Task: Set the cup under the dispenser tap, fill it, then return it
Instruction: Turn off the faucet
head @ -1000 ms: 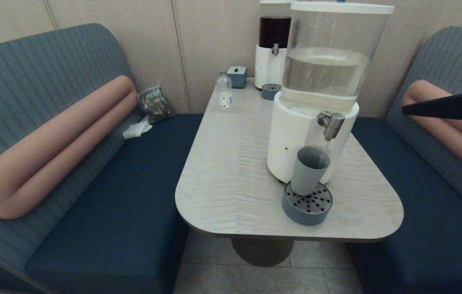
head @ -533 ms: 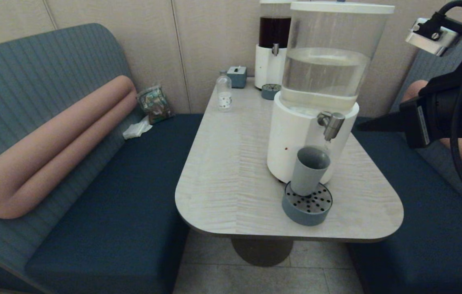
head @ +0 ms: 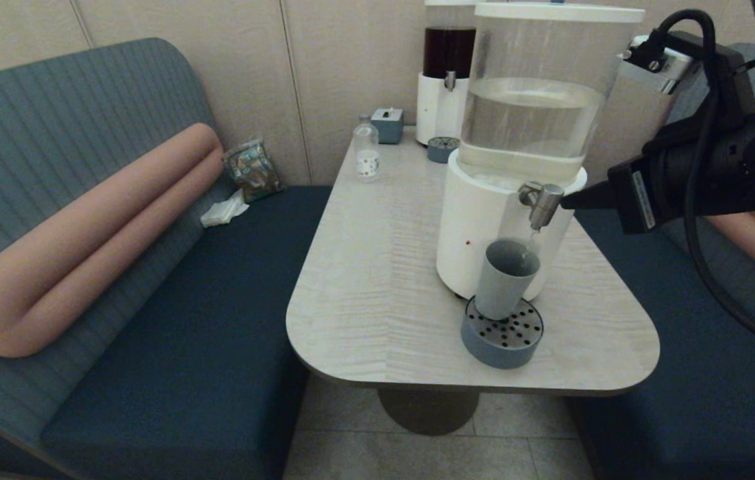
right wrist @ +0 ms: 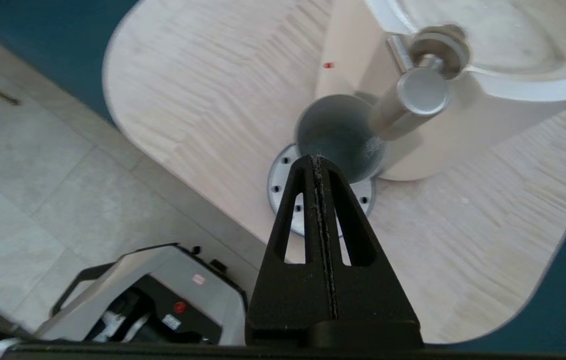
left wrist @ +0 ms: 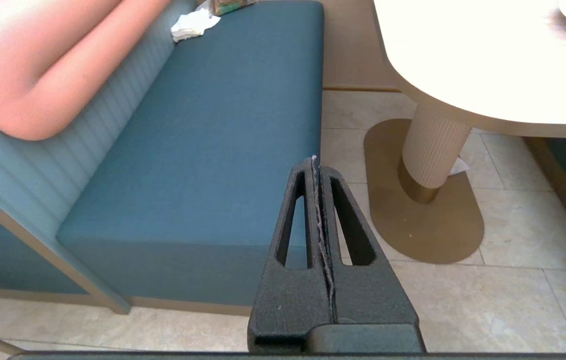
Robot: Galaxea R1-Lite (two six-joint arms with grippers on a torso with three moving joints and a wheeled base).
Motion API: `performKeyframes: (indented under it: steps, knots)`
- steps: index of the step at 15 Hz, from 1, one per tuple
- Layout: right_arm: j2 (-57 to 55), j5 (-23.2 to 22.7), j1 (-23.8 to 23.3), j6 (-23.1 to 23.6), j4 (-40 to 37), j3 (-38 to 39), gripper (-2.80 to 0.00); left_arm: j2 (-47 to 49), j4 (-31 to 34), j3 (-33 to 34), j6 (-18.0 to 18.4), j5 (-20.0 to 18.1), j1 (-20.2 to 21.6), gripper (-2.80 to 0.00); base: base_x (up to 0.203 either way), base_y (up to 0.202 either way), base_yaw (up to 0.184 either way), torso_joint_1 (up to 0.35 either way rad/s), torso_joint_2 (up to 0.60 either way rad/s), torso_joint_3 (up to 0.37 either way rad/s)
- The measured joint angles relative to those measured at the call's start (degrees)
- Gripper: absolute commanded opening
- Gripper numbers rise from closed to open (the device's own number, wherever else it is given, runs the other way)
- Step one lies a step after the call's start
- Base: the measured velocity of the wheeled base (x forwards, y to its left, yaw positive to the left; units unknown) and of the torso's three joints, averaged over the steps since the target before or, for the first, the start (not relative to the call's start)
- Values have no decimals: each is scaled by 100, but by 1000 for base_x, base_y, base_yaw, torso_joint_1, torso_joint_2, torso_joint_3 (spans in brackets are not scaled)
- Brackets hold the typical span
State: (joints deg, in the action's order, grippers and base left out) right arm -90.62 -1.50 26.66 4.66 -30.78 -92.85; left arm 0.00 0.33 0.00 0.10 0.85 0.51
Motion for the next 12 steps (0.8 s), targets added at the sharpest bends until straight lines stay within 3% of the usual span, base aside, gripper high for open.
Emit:
performKeyframes:
  steps: [12]
  knots:
    - [-607,386,135,11,44,-488,-280,0,2,0,0,1,0,-280,0,0,0,0,0,0]
